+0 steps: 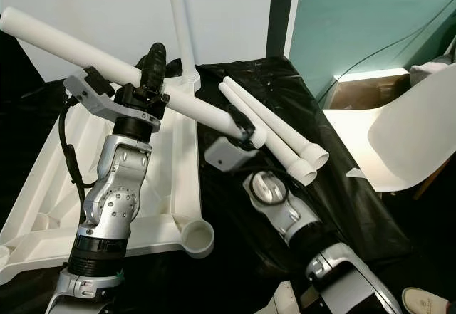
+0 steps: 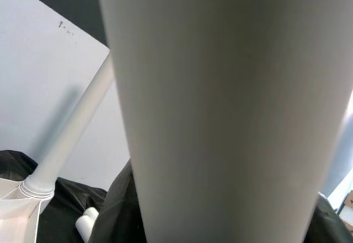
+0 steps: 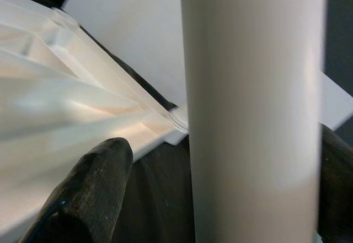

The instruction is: Building children table

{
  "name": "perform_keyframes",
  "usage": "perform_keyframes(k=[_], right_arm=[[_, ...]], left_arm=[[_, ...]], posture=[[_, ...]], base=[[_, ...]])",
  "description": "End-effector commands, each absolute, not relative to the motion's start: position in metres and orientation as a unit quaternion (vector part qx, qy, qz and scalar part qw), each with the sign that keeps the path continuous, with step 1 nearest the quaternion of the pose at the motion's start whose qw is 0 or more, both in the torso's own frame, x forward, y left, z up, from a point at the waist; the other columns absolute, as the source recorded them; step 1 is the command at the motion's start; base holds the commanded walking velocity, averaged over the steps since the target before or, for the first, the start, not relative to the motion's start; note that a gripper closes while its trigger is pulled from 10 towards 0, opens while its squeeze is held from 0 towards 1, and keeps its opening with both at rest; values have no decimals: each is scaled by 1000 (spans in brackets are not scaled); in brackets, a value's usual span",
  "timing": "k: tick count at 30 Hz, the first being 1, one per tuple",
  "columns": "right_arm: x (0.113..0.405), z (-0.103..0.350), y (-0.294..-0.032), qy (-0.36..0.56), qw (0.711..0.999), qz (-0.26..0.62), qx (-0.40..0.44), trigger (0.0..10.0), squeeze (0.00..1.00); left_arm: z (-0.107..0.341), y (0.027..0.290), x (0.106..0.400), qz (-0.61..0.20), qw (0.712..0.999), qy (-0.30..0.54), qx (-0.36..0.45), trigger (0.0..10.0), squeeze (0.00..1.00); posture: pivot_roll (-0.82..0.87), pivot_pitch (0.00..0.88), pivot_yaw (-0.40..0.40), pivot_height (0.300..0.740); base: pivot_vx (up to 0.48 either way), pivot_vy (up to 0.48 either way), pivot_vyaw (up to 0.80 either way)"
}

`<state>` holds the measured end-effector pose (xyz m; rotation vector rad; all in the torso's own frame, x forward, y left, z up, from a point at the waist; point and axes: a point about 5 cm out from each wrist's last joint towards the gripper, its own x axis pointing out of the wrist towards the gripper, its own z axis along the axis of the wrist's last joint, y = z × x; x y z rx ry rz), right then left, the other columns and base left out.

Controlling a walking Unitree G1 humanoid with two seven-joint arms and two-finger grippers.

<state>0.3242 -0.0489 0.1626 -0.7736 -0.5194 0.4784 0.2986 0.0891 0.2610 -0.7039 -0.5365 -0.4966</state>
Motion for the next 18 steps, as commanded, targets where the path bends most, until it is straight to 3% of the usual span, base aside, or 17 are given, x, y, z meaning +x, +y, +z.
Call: perform_keyframes(k=[1,6,7,13,14,16,17,18], right_arm=[[321,159,-41,-240,860,256,-371,10000,0],[327,171,-39,-224,859,281,-365,10000,0],[327,163,-37,-202,848,320,-371,0,0],[324,150,-36,-172,833,367,-377,0,0],[324,149,-35,-163,835,374,-369,0,0],[324,149,-35,-163,835,374,-369,0,0],[325,150,-35,-162,840,369,-363,0,0],[325,150,-35,-162,840,369,-363,0,0]], left_arm=[[274,75,286,-332,839,-297,-311,0,0],[273,66,282,-357,838,-295,-290,0,0],[275,65,281,-359,833,-292,-302,0,0],[280,66,283,-355,829,-291,-318,0,0],[281,68,284,-349,832,-291,-318,9922,584],[281,68,284,-349,832,-291,-318,9922,584],[281,70,285,-343,836,-289,-315,10000,1000],[281,70,285,-343,836,-289,-315,10000,1000]], posture=[[66,0,41,740],[59,0,42,740],[56,0,41,740],[58,0,39,740],[58,0,39,740],[58,0,39,740],[58,0,39,740],[58,0,39,740]], base=[[0,0,0],[0,0,0],[0,0,0],[0,0,0],[0,0,0],[0,0,0],[0,0,0],[0,0,0]])
